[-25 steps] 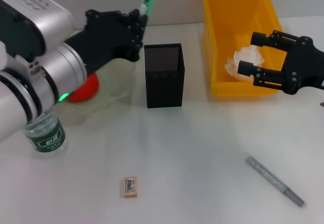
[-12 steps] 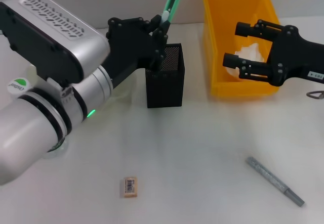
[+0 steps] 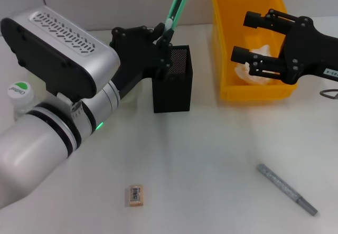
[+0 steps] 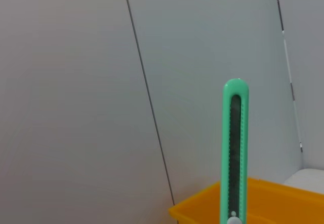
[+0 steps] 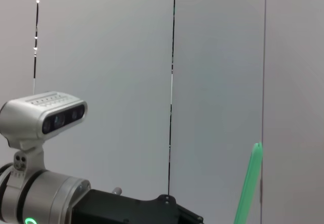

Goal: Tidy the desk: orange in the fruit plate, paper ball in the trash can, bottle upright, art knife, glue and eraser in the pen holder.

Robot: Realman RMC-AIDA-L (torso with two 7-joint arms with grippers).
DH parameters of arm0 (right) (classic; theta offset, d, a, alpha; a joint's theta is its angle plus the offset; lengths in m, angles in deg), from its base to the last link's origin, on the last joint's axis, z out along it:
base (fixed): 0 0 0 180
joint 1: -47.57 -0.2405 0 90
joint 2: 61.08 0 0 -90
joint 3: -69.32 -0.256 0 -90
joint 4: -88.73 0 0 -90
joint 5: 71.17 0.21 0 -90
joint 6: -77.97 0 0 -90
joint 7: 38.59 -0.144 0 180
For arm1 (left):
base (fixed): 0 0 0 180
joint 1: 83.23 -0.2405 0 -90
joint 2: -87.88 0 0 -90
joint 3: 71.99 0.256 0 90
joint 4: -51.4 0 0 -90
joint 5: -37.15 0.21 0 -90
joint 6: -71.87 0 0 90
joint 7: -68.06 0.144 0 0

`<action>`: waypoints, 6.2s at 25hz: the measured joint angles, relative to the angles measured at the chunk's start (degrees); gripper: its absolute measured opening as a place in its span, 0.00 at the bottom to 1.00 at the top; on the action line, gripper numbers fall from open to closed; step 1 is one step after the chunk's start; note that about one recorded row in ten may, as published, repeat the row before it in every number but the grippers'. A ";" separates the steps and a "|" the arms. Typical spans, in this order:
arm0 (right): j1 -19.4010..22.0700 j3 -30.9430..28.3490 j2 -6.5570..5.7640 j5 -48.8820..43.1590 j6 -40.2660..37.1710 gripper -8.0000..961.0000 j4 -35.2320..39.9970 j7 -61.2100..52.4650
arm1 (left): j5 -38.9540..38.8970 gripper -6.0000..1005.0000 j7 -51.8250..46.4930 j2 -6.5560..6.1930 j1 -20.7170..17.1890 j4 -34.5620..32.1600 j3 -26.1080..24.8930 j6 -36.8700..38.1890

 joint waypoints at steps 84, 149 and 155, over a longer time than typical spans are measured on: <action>6.95 1.57 0.04 -12.89 4.33 0.79 12.62 -1.11 | 5.90 0.11 14.75 -0.32 -0.41 -7.24 -9.79 18.97; 10.64 -5.92 -0.17 -6.10 -9.23 0.79 -2.45 1.85 | 55.86 0.11 55.10 0.25 2.84 10.72 -4.44 -19.96; 10.71 -6.09 -0.19 -5.26 -9.84 0.79 -2.54 1.46 | 55.89 0.11 59.80 0.24 4.48 13.75 -4.31 -21.50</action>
